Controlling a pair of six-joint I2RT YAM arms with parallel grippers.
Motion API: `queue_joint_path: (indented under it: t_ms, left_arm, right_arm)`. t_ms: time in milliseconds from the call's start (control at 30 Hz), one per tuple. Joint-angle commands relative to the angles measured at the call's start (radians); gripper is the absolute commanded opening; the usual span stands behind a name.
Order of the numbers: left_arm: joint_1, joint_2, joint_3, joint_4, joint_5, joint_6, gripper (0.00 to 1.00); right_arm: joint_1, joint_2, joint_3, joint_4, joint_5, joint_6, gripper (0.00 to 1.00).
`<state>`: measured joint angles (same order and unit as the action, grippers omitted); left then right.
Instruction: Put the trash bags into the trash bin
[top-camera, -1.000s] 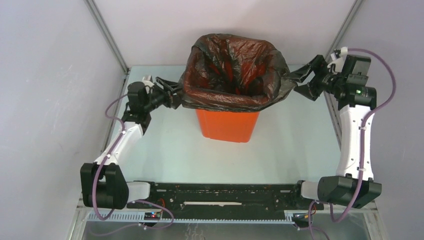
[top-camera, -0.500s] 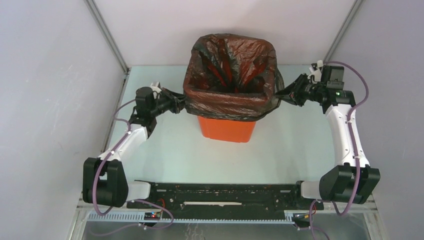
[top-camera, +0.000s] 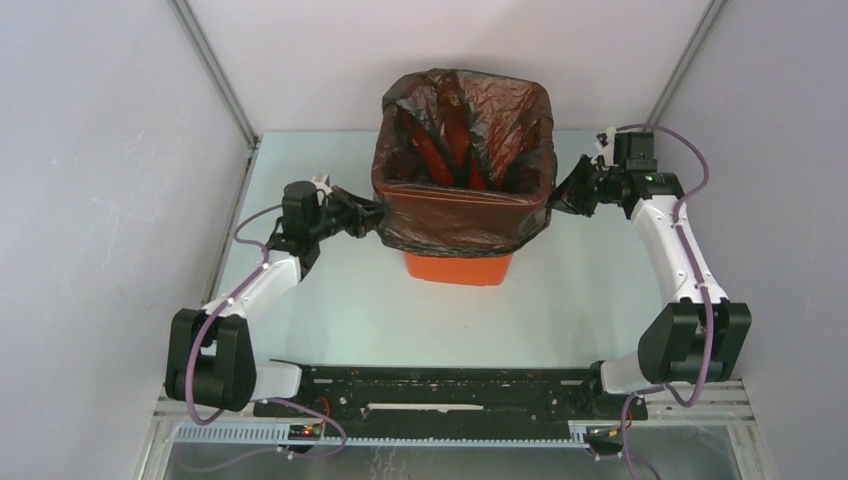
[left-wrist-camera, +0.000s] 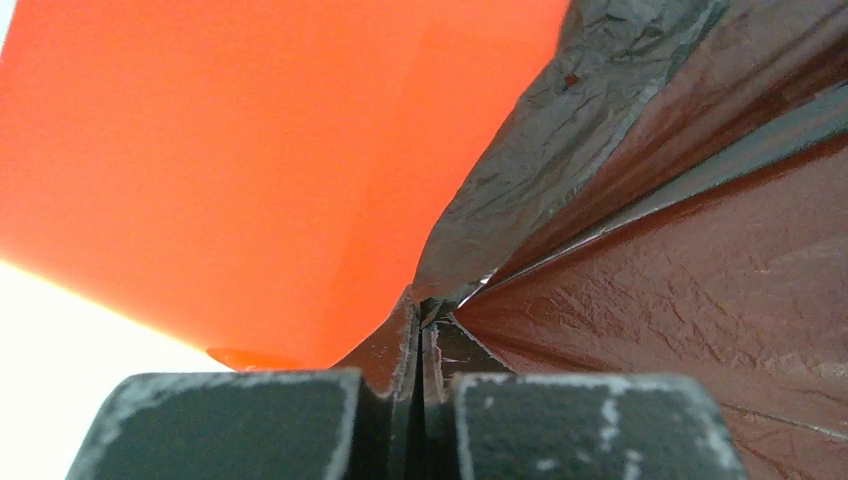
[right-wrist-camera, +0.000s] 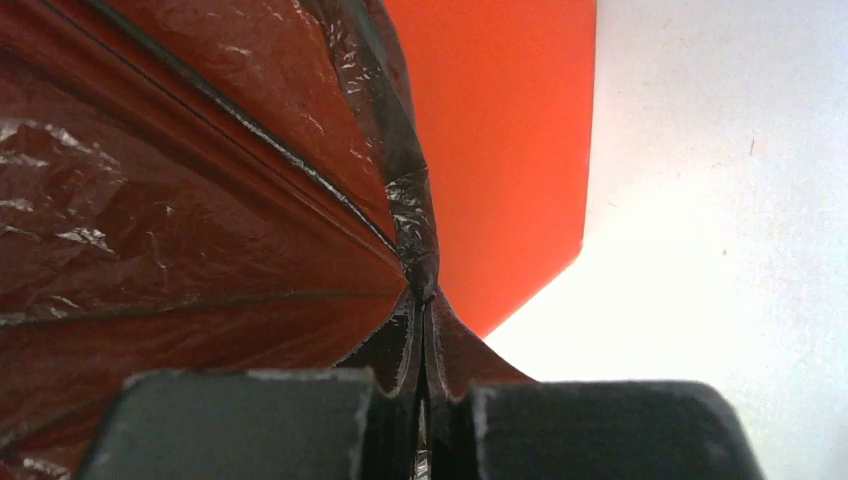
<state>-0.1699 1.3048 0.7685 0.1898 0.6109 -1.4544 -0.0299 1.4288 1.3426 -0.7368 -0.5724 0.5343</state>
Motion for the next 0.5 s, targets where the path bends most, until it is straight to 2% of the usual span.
queue_joint_path:
  t_ms: [0,100,233,333,467]
  left_arm:
    - [-0.019,0.008,0.032,-0.081,0.008,0.088,0.03]
    - [-0.021,0.003,0.031,-0.089,0.004,0.095,0.07]
    - [-0.039,-0.006,0.028,-0.107,-0.012,0.104,0.16]
    - [-0.068,-0.007,0.028,-0.124,-0.025,0.117,0.21]
    - [-0.083,-0.016,0.032,-0.182,-0.048,0.167,0.26]
  right_arm:
    - [0.027,0.032,0.003,-0.032,0.078,-0.058,0.01]
    - [0.024,0.043,0.006,-0.057,0.116,-0.087,0.06]
    - [0.001,0.039,0.073,-0.130,0.146,-0.121,0.35]
    - [-0.003,0.017,0.171,-0.203,0.200,-0.140,0.52]
    - [-0.019,-0.026,0.317,-0.290,0.298,-0.158,0.69]
